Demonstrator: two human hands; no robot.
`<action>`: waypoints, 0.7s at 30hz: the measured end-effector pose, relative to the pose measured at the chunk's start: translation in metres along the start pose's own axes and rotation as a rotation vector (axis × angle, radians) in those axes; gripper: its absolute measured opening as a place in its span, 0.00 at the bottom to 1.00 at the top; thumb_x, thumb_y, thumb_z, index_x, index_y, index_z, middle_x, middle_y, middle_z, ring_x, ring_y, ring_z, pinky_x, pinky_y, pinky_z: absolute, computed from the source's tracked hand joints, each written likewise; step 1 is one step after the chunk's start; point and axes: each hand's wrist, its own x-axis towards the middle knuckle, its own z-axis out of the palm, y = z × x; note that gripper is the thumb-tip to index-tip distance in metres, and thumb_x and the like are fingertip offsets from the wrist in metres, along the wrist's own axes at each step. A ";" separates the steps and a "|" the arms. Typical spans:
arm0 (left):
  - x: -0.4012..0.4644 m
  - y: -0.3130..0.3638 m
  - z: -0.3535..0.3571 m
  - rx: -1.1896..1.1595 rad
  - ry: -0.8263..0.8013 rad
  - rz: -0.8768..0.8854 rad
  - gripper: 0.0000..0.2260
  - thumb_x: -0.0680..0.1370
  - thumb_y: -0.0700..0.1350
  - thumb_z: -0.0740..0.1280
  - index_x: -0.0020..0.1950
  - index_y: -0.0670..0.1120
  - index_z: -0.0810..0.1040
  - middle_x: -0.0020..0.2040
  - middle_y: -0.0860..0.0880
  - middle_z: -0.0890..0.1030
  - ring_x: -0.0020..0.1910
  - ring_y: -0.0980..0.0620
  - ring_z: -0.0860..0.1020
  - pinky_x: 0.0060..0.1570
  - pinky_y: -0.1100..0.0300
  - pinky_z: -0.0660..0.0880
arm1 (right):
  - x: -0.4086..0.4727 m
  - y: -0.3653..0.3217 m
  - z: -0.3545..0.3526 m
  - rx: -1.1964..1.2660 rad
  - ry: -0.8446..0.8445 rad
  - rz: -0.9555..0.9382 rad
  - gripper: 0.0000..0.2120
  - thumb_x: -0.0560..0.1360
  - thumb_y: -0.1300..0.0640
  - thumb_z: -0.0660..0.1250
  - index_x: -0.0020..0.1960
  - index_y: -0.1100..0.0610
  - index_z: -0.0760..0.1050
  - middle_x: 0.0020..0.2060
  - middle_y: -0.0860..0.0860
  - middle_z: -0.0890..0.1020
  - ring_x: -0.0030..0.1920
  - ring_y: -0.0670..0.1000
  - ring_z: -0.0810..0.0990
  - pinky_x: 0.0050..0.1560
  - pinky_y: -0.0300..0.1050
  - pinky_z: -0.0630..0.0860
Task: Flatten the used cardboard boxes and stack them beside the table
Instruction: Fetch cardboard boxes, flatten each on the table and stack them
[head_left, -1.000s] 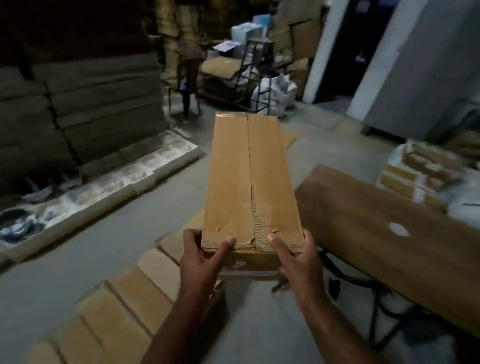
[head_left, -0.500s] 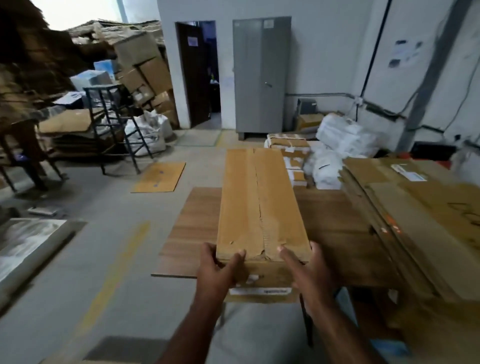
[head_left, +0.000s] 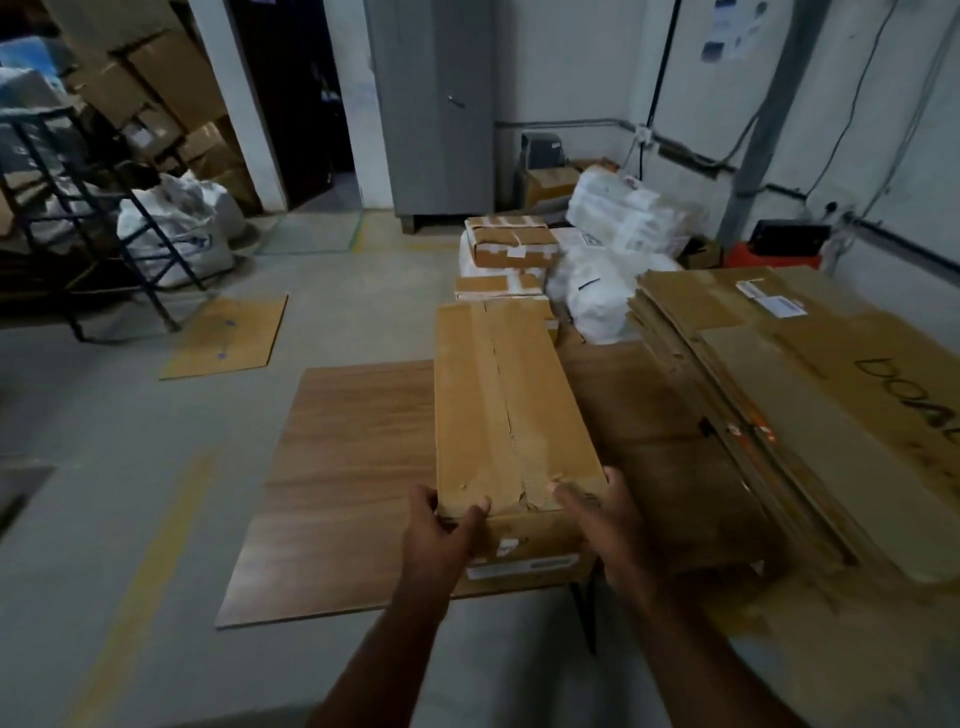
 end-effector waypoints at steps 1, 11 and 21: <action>0.007 -0.001 0.001 0.004 -0.006 0.002 0.22 0.74 0.53 0.77 0.60 0.50 0.70 0.57 0.46 0.81 0.53 0.45 0.83 0.50 0.42 0.83 | 0.007 0.000 0.000 -0.010 0.001 -0.005 0.33 0.70 0.45 0.79 0.70 0.49 0.70 0.60 0.50 0.81 0.54 0.52 0.81 0.52 0.53 0.83; 0.053 0.001 0.011 -0.062 -0.039 -0.042 0.32 0.62 0.68 0.79 0.61 0.59 0.73 0.60 0.48 0.82 0.57 0.45 0.83 0.53 0.40 0.82 | 0.051 -0.004 0.000 -0.060 -0.014 -0.030 0.37 0.69 0.38 0.78 0.72 0.49 0.69 0.60 0.48 0.81 0.56 0.50 0.82 0.55 0.52 0.83; 0.057 0.010 0.022 -0.197 -0.062 -0.154 0.21 0.75 0.45 0.76 0.64 0.51 0.71 0.58 0.45 0.81 0.54 0.44 0.83 0.42 0.51 0.83 | 0.062 -0.008 -0.014 -0.116 -0.047 -0.078 0.40 0.69 0.39 0.78 0.74 0.48 0.67 0.65 0.49 0.79 0.60 0.51 0.79 0.57 0.51 0.81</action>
